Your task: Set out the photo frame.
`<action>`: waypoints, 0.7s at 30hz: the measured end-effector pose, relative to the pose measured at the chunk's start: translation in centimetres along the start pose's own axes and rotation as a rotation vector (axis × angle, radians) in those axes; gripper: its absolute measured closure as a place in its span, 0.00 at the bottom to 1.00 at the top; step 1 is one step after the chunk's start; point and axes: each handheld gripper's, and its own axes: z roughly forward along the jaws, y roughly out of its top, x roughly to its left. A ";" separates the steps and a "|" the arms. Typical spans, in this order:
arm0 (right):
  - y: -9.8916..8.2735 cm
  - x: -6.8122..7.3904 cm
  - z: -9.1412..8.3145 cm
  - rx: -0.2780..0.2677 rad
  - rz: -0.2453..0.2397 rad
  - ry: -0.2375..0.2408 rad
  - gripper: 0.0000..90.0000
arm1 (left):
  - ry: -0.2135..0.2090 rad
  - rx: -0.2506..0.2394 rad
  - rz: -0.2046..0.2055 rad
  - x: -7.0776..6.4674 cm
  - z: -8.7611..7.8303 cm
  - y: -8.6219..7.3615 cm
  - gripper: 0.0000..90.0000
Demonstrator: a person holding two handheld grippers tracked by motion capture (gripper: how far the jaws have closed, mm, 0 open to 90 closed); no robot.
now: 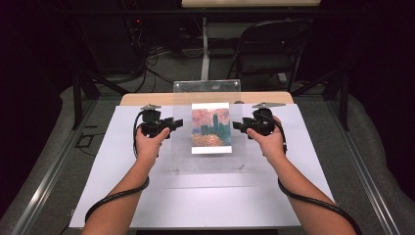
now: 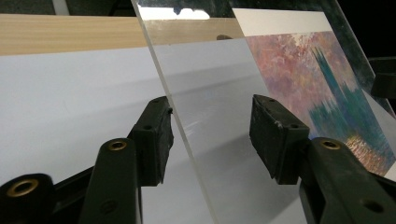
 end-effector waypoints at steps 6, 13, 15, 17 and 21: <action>-0.1 0.6 -1.1 -0.018 -0.017 -0.004 0.55 | -0.002 -0.020 0.009 -0.6 -1.1 -0.1 0.59; 0.1 1.5 -2.5 -0.012 -0.057 -0.013 0.58 | -0.009 -0.042 0.031 -1.3 -2.4 -0.3 0.63; 0.0 1.6 -2.6 -0.017 -0.059 -0.013 0.58 | -0.010 -0.043 0.037 -1.4 -2.5 -0.3 0.64; 0.0 1.8 -3.0 -0.020 -0.066 -0.016 0.59 | -0.009 -0.047 0.045 -1.6 -2.9 -0.4 0.64; -0.1 2.1 -3.8 -0.034 -0.062 -0.004 0.64 | -0.018 -0.062 0.064 -2.0 -3.8 -0.6 0.67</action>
